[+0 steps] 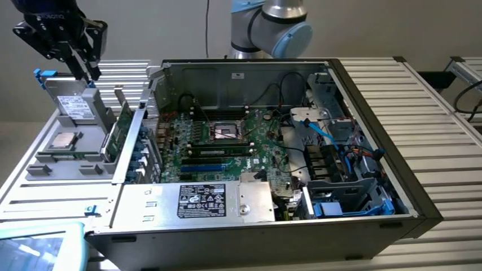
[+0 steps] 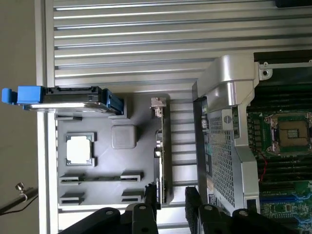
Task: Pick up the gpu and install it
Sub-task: 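Reach for the gpu, then pick up the gpu and move the gpu toward the slot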
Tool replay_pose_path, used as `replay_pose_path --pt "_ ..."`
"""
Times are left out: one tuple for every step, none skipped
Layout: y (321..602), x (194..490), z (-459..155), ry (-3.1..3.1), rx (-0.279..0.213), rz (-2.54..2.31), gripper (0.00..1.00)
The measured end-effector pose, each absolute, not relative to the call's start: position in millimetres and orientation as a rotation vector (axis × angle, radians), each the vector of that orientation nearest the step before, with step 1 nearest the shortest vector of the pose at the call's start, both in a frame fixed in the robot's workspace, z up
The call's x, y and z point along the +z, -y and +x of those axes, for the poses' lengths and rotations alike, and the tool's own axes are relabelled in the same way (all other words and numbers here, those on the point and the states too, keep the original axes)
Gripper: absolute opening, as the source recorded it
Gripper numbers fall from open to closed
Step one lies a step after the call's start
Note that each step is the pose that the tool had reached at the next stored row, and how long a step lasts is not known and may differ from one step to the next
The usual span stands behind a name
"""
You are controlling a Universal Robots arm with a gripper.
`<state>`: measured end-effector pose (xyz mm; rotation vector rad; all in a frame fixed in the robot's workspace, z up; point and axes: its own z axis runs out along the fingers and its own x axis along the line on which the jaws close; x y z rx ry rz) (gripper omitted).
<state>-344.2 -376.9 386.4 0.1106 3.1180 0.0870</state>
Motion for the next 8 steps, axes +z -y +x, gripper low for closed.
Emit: replay_pose_path --pt "376.8 386.2 -347.4 -3.118 0.087 0.11 0.38" --pt "376.7 386.2 -349.0 -3.118 0.087 0.111 0.38" --pt "376.7 386.2 -348.9 -3.118 0.087 0.111 0.38" --pt "376.7 386.1 -348.9 -3.118 0.087 0.111 0.38" --pt "376.7 386.2 -348.9 -3.118 0.087 0.111 0.38" --pt "376.7 386.2 -349.0 -3.118 0.087 0.111 0.38" --pt "376.7 386.2 -349.0 -3.118 0.087 0.111 0.38" --pt "376.7 386.2 -349.0 -3.118 0.087 0.111 0.38"
